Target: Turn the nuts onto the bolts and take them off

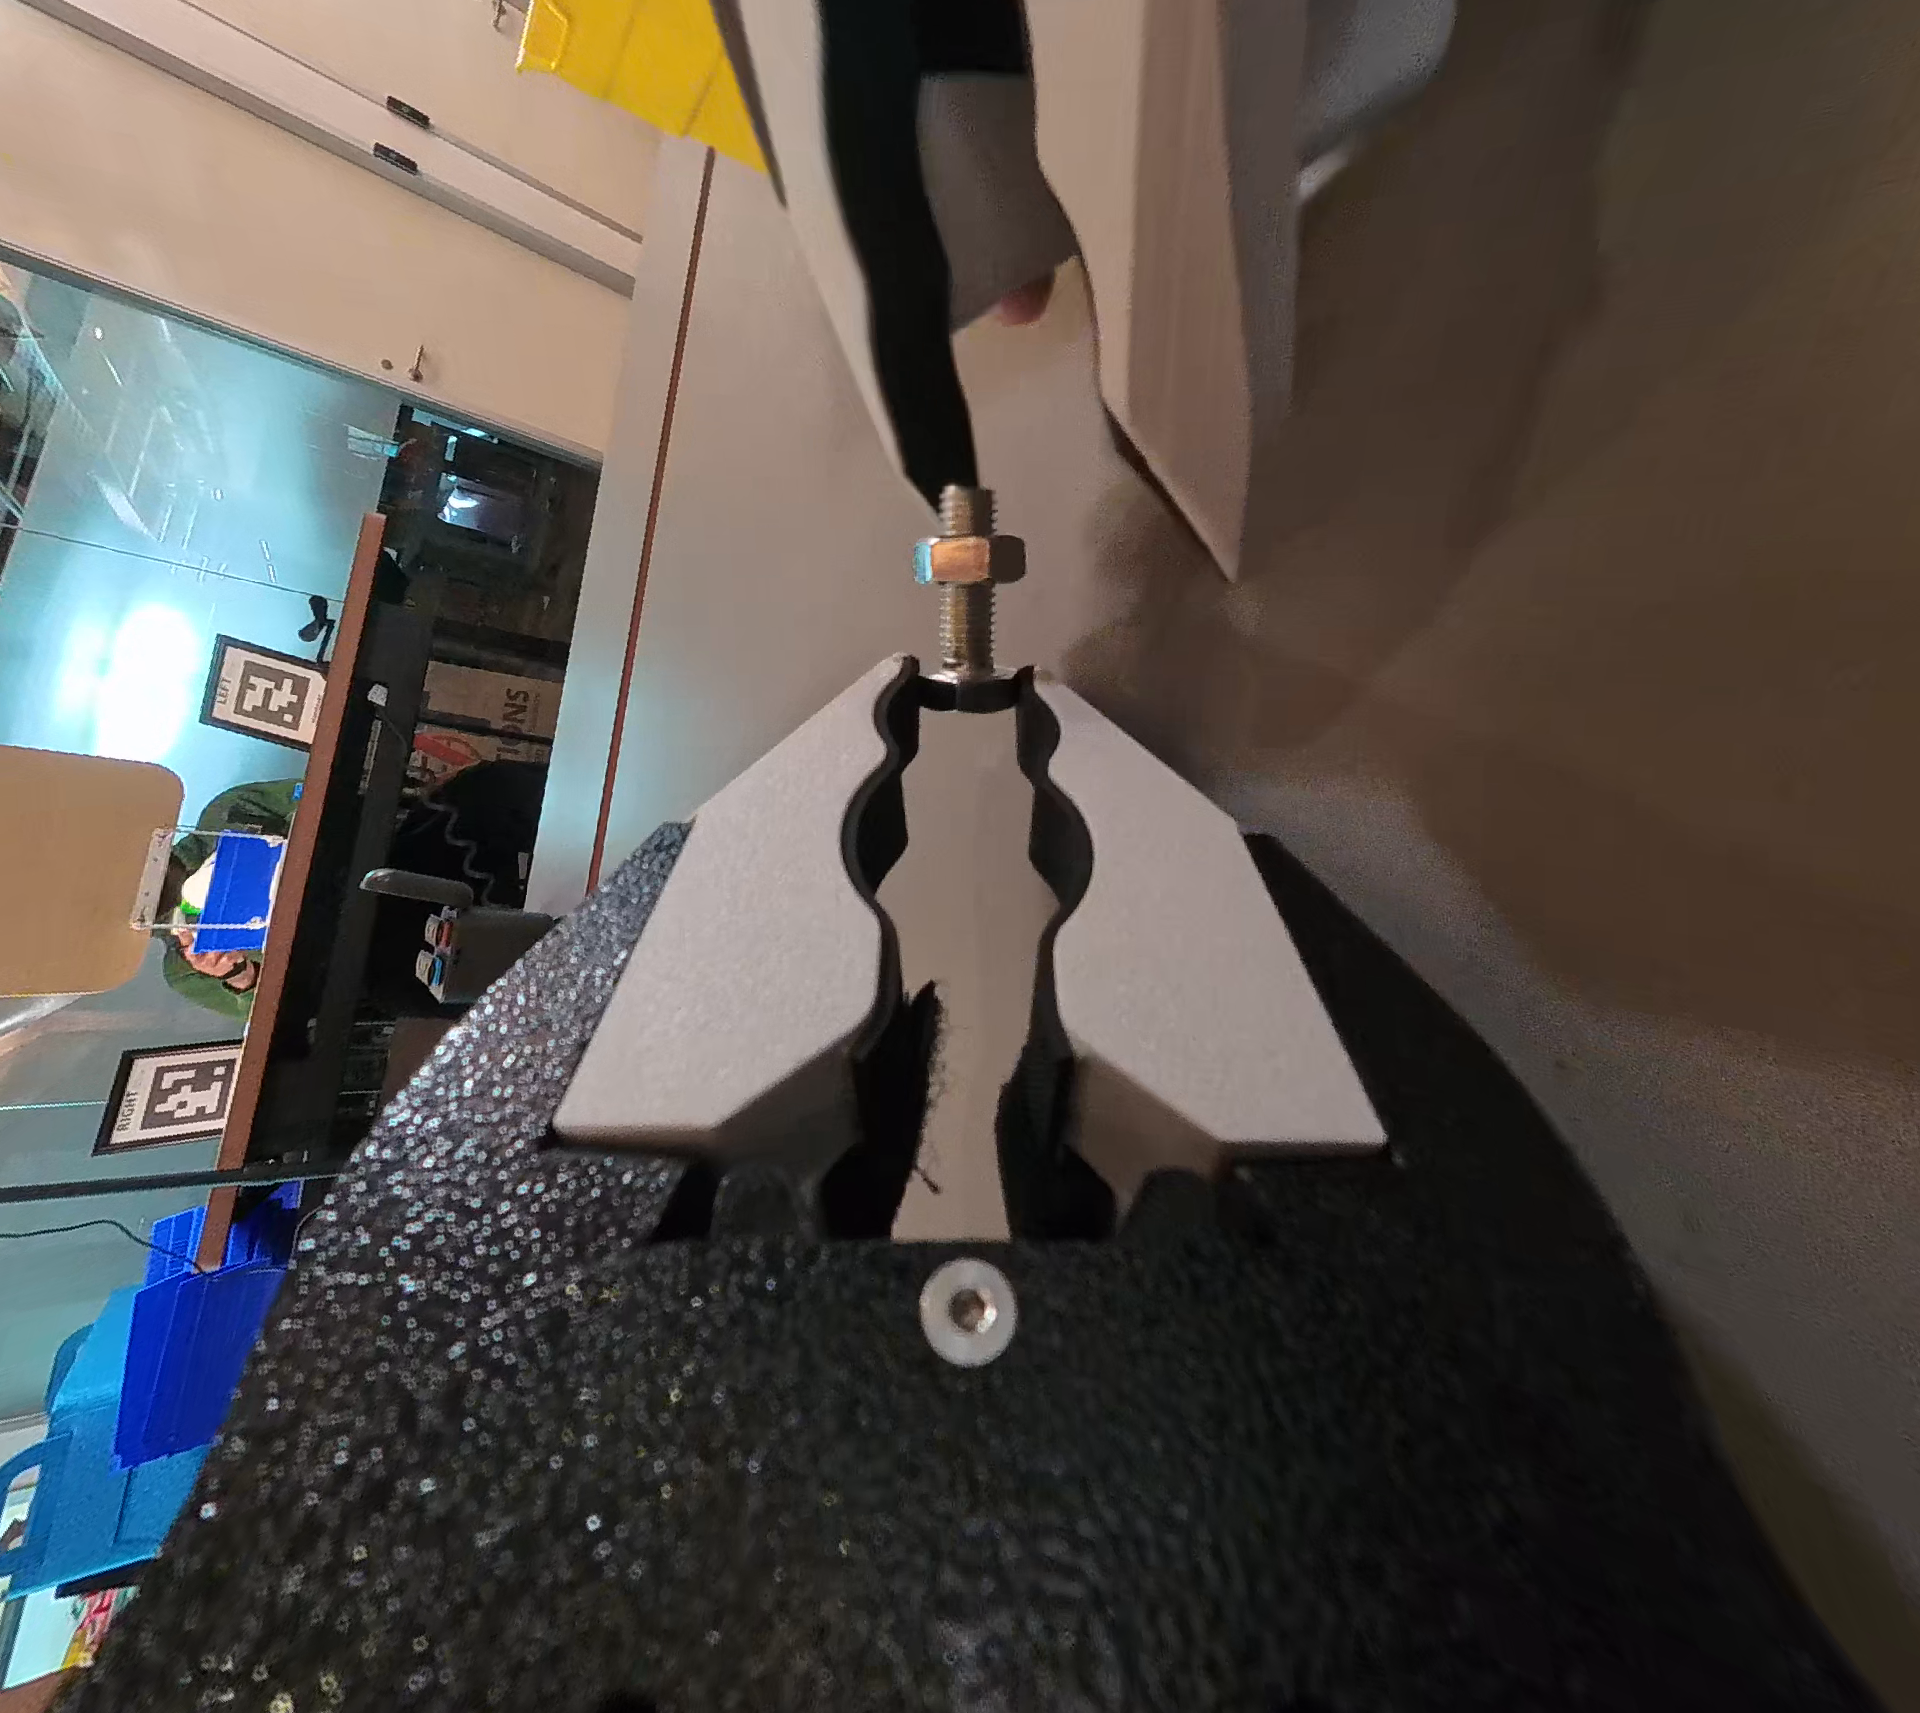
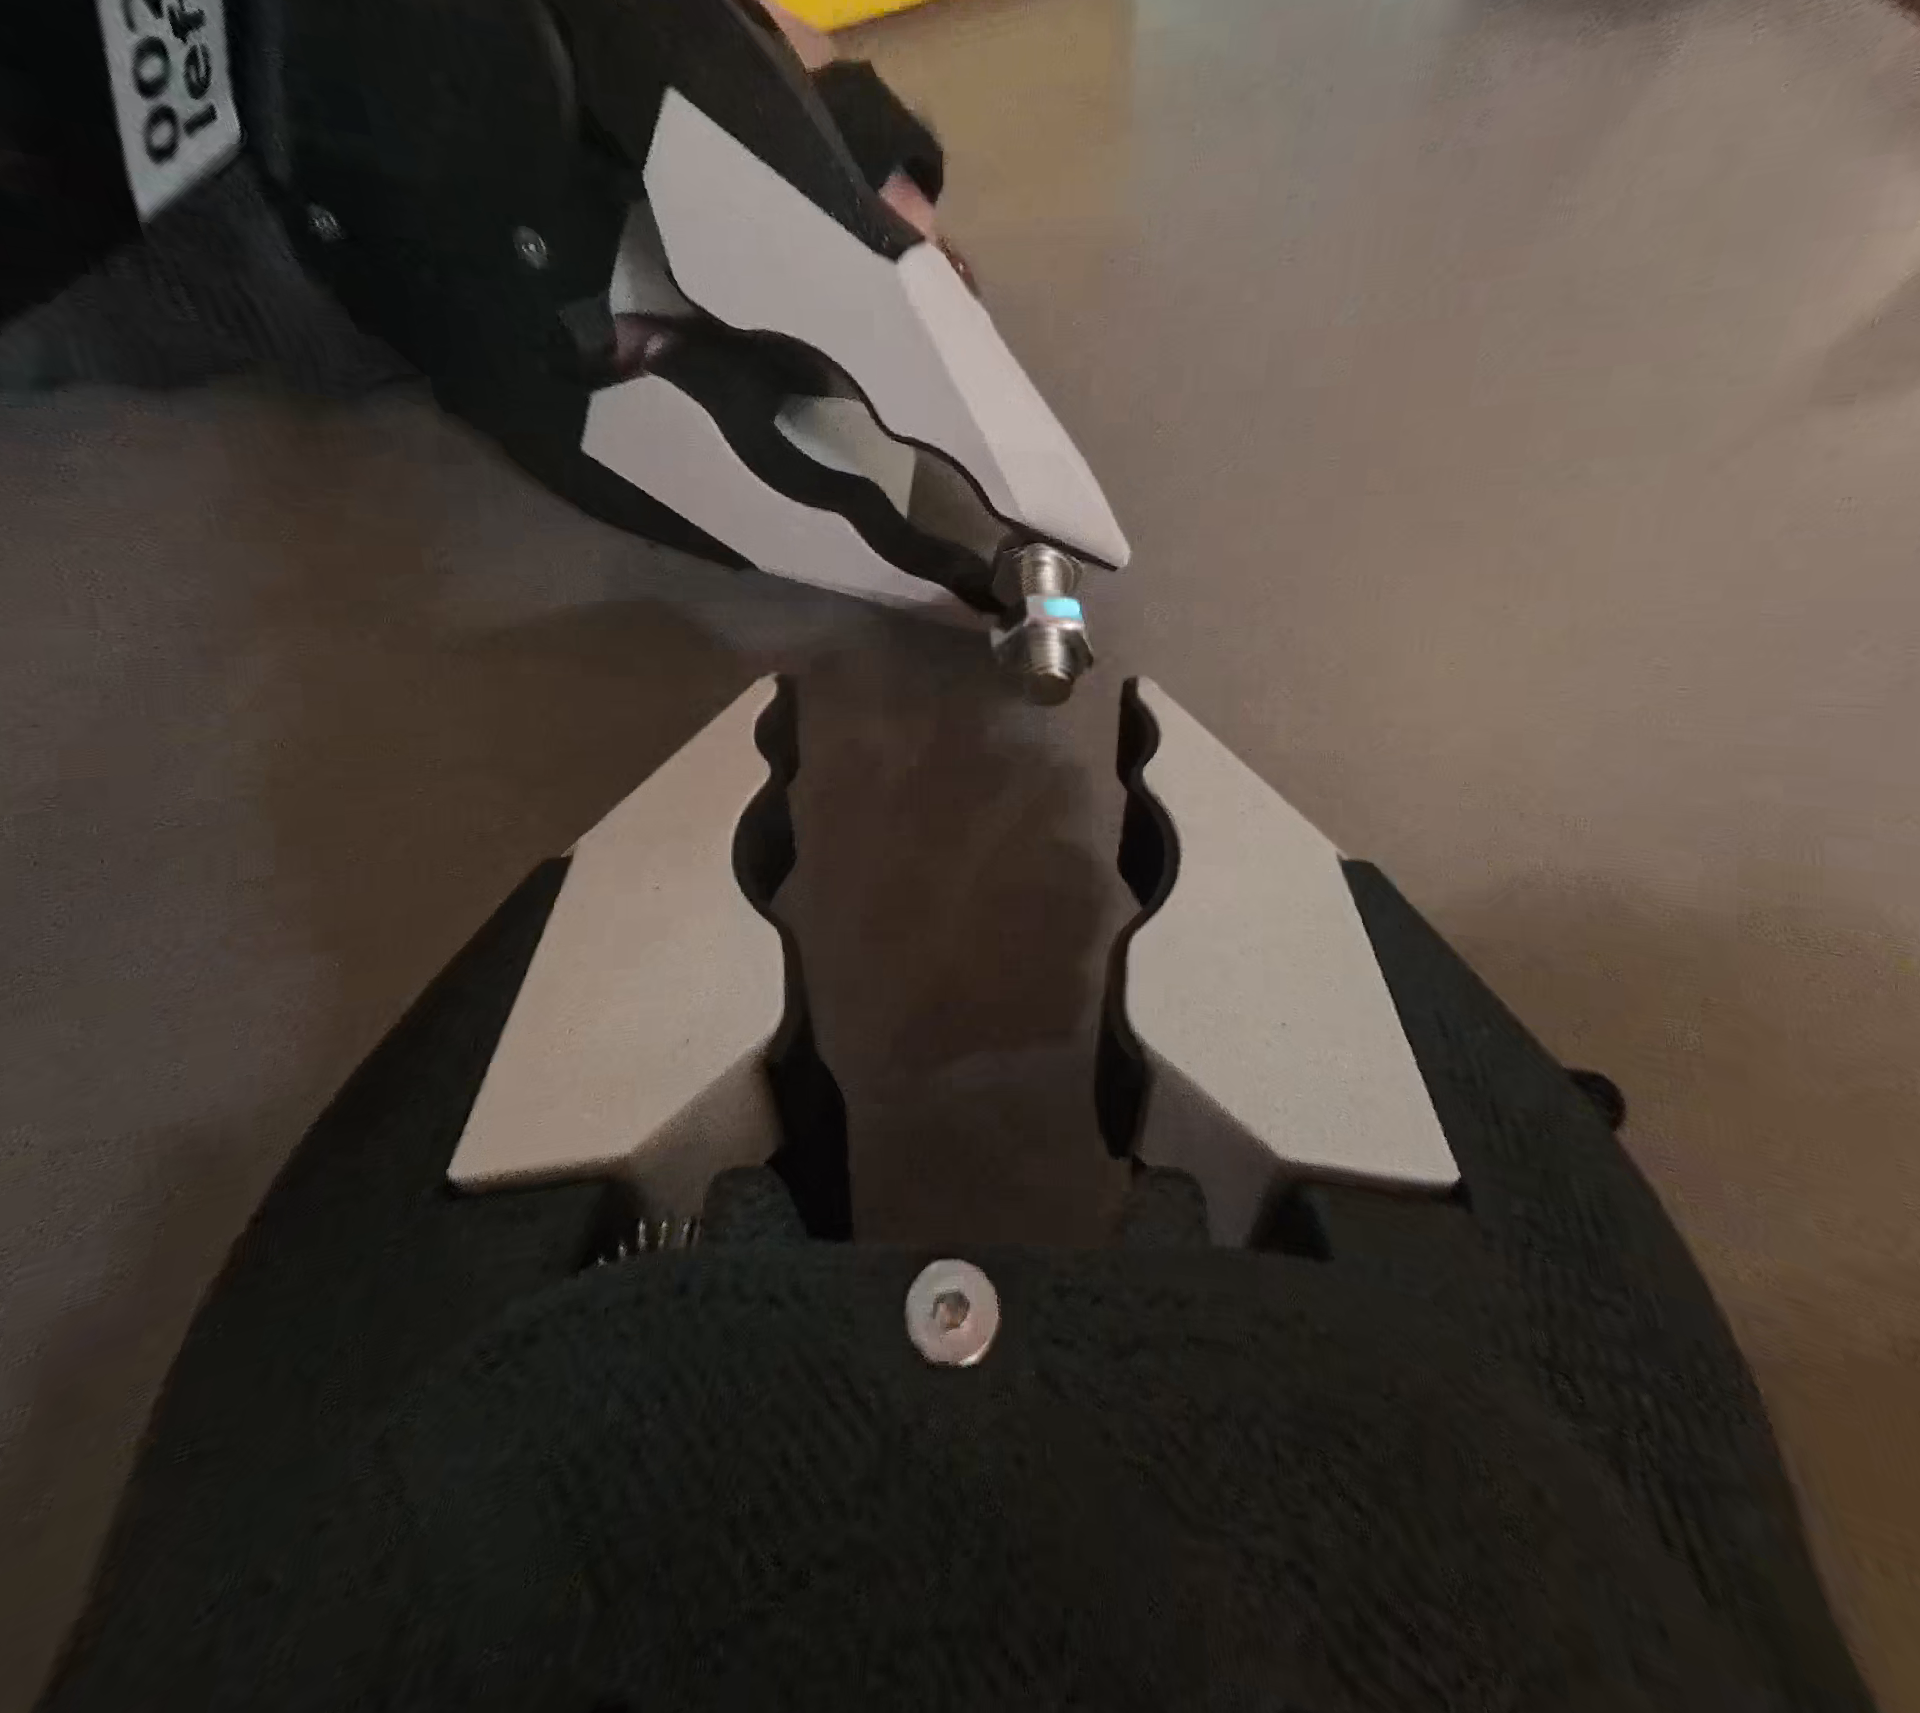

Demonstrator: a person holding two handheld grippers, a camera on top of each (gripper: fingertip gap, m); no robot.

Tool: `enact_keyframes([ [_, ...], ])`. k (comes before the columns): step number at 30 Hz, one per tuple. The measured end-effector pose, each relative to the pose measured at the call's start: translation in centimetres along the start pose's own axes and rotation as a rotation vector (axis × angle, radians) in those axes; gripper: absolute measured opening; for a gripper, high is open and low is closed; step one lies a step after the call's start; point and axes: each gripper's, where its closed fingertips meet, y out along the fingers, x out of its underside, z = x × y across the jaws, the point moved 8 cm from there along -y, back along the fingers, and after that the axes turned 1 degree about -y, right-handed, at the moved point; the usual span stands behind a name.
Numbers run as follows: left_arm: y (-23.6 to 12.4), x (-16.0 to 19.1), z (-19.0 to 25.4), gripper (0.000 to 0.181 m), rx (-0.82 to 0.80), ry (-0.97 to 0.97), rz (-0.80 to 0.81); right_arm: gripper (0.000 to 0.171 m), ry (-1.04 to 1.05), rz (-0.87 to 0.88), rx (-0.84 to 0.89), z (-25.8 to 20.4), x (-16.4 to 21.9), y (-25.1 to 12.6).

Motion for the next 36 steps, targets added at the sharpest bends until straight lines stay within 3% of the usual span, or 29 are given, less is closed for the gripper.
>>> enact_keyframes([
  [6,0.0,0.1,0.0,0.017,0.002,-0.004,0.0,0.06,-0.193,0.185,-0.04,-2.2,-1.7,-0.2],
  [13,0.0,0.1,0.0,0.016,-0.002,0.008,-0.003,0.064,0.035,0.02,-0.017,0.0,-0.1,-0.3],
  [18,0.0,0.2,0.0,0.016,0.003,0.002,0.003,0.067,-0.186,0.086,-0.014,-1.9,-0.9,0.5],
  [20,0.0,0.2,0.0,0.016,0.002,0.004,-0.001,0.055,-0.266,0.139,0.017,-2.4,-1.5,0.1],
  [25,0.1,0.2,0.0,0.016,0.004,-0.001,-0.01,0.051,-0.131,-0.051,0.105,-0.5,-0.2,0.3],
  [28,0.2,0.2,0.0,0.016,0.004,-0.007,-0.024,0.045,-0.085,-0.038,0.047,-0.7,-0.2,0.4],
  [32,0.2,0.1,0.0,0.016,0.008,-0.018,-0.023,0.066,-0.237,0.062,0.037,-2.2,-1.1,0.6],
  [36,0.3,0.2,-0.1,0.016,0.007,-0.046,-0.03,0.065,-0.297,0.016,0.106,-2.1,-1.3,0.0],
])
